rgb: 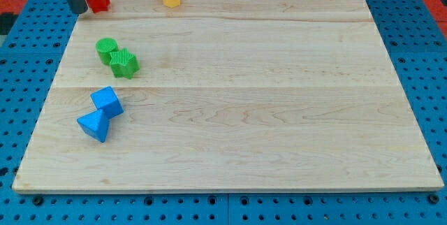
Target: Push the red star towards top left side of the board
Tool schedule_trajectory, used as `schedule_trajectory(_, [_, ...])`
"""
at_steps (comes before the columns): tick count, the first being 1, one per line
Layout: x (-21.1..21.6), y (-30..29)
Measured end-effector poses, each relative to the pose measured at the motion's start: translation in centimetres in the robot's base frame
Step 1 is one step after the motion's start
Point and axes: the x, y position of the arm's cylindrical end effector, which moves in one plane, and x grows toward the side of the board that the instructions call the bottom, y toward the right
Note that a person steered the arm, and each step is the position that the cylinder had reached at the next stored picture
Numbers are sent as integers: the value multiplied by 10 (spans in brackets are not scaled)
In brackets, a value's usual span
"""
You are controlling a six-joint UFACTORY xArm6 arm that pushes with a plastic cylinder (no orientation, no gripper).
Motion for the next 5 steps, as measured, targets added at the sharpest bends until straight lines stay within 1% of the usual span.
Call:
schedule_trajectory(1, [7, 24])
schedule_trajectory(2, [-39, 37])
schedule_trajectory(3, [-61, 43])
schedule_trajectory(5, [-16, 48])
